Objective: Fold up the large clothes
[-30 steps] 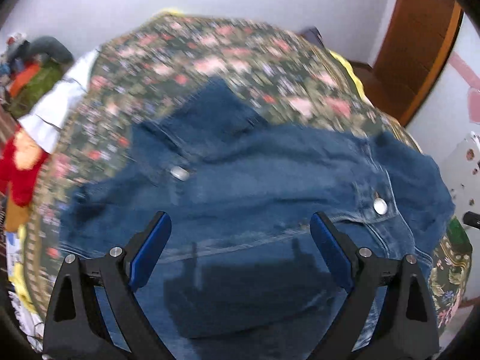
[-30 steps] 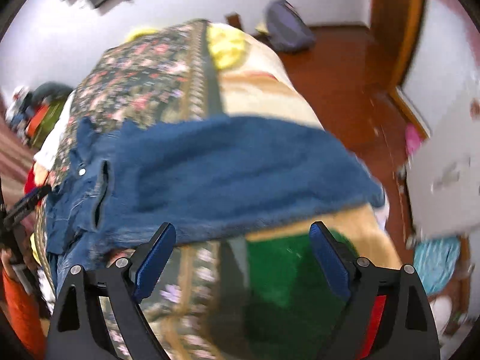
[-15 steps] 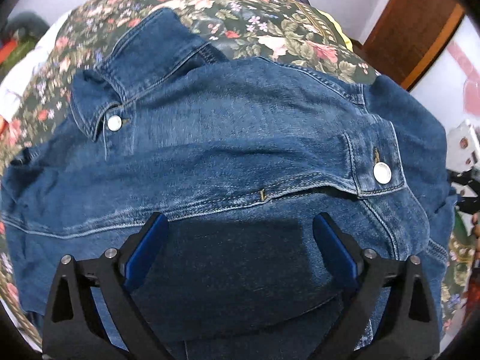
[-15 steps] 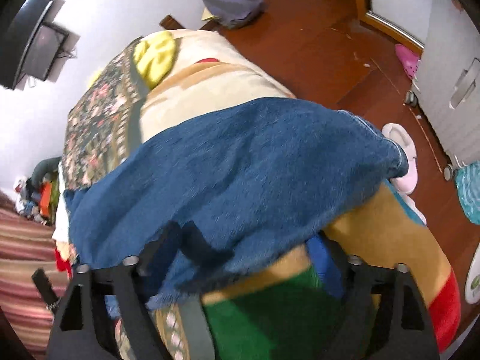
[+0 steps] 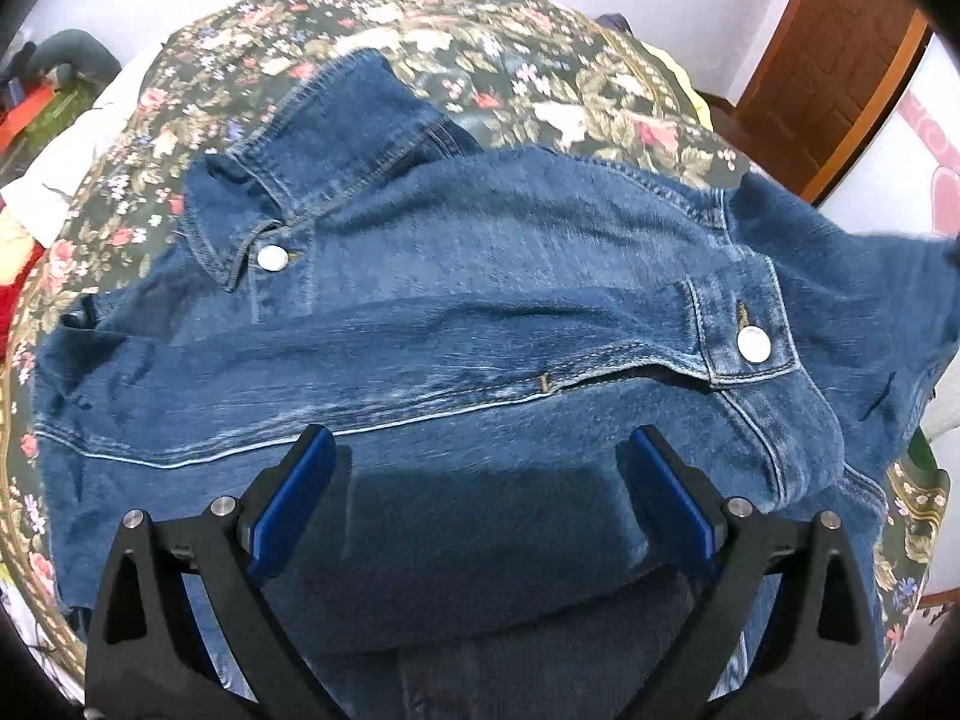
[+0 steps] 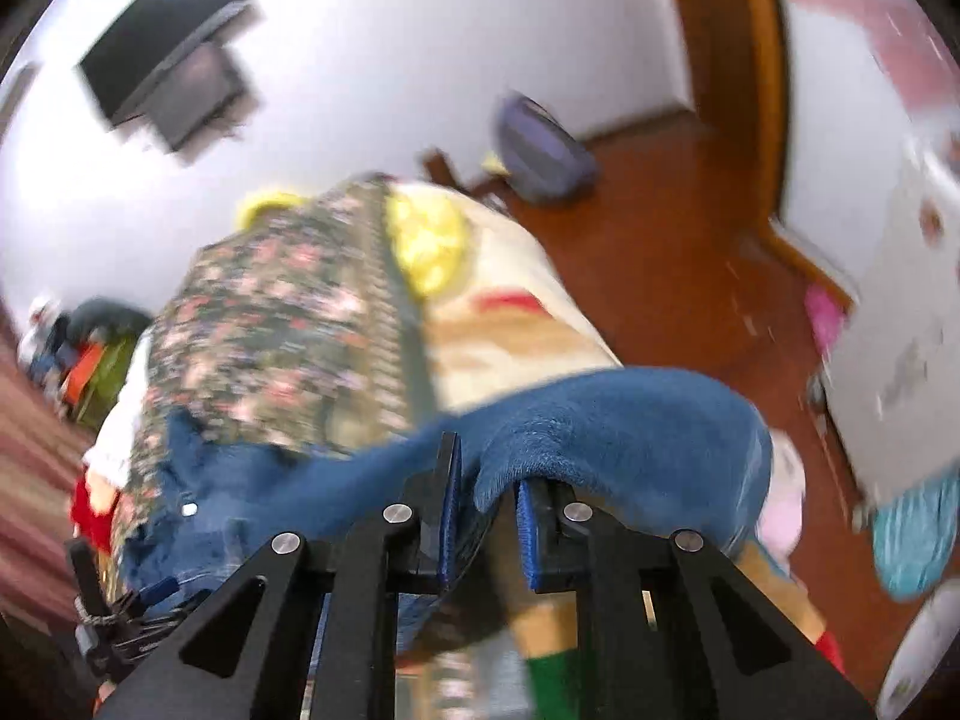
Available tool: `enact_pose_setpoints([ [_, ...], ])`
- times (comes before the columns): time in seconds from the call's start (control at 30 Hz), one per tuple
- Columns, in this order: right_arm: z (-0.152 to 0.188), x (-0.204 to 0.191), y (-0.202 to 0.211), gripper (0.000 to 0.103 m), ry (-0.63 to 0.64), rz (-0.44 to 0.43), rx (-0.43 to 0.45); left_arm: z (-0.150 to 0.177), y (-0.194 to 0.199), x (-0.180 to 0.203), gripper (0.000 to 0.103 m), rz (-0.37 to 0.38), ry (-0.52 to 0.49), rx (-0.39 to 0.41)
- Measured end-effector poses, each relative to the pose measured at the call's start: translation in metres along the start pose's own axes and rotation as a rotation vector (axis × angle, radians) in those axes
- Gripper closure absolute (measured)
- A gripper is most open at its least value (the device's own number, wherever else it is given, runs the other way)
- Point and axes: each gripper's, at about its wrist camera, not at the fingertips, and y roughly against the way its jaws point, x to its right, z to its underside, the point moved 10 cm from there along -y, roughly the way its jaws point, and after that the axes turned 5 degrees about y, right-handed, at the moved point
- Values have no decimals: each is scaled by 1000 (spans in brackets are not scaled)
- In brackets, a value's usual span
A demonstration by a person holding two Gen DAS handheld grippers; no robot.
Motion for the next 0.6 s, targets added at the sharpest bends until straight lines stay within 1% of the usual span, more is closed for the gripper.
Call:
enact_pose_setpoints([
  [0.1,-23,-49,22,89,80,-63,63,-2,17,-11,4,-10,4,44],
  [0.13,-31,-72,30,89,102,-105,88,-3,25,-17,4,-20,4,63],
  [0.23,-42,-131,40,89,136,-219,111,-7,48,-34,4,-40,8,118],
  [0.3,-46,-172,42,89,173,-275,115,-8,64,-48,4,-45,21,152],
  [0.33,-45,-187,43,89,189,-289,115,-9,73,-58,4,-50,32,171],
  [0.4,-43,-233,41,89,234,-347,101,-9,89,-79,4,-70,56,204],
  [0.43,-40,-247,40,89,244,-367,91,-8,95,-87,4,-80,67,216],
  [0.5,-30,-290,35,89,283,-422,55,-3,107,-110,4,-110,93,243],
  [0.6,-8,-334,22,89,343,-454,9,8,116,-137,4,-144,130,257],
])
